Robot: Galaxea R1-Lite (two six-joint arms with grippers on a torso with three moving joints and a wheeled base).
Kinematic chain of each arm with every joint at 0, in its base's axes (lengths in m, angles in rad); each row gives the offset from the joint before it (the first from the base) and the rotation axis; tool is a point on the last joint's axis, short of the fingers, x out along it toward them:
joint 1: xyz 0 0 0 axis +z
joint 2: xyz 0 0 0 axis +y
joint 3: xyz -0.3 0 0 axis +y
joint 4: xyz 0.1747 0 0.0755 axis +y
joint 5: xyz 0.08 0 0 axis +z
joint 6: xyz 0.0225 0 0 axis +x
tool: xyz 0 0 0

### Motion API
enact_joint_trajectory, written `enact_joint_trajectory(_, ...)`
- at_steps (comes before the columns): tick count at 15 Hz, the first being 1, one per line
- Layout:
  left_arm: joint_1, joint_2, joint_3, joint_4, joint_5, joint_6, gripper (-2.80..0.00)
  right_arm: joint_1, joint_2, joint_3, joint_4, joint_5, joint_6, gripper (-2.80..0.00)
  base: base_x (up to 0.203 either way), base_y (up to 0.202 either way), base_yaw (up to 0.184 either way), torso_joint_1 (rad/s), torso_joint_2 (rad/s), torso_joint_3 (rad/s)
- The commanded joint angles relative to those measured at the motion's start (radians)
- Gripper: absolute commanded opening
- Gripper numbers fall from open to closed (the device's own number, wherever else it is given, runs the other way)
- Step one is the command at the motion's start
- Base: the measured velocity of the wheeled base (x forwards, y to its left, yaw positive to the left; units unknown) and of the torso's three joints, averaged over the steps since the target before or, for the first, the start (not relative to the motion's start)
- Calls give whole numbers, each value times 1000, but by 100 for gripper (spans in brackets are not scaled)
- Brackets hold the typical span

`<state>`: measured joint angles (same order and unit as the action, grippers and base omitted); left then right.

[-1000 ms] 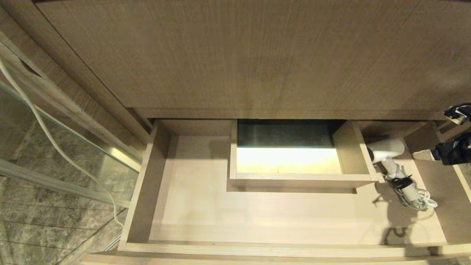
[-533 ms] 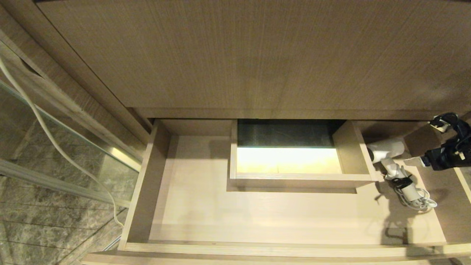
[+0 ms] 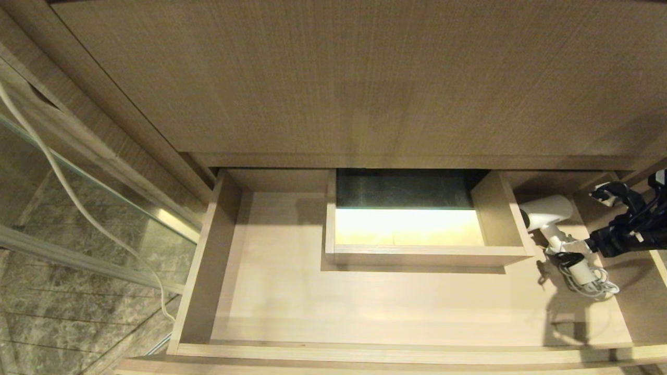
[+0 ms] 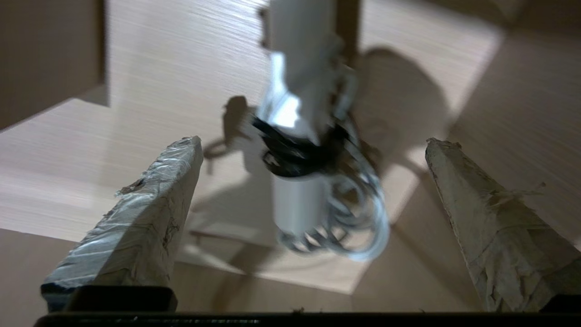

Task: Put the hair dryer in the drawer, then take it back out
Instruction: Take the hairdryer out

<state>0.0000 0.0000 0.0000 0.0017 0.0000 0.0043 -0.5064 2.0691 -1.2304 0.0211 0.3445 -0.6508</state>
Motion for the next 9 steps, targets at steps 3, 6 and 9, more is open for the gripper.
enact_joint_trajectory(3, 0, 0, 2, 0, 0, 0, -280, 1, 58, -6, -10, 9, -48, 0, 0, 0, 0, 0, 0, 0)
enact_joint_trajectory(6, 0, 0, 0, 0, 0, 0, -280, 2, 119, -22, -60, 51, -64, 0, 0, 0, 0, 0, 0, 0)
enact_joint_trajectory(9, 0, 0, 0, 0, 0, 0, -280, 2, 167, -58, -90, 56, -59, 0, 0, 0, 0, 0, 0, 0)
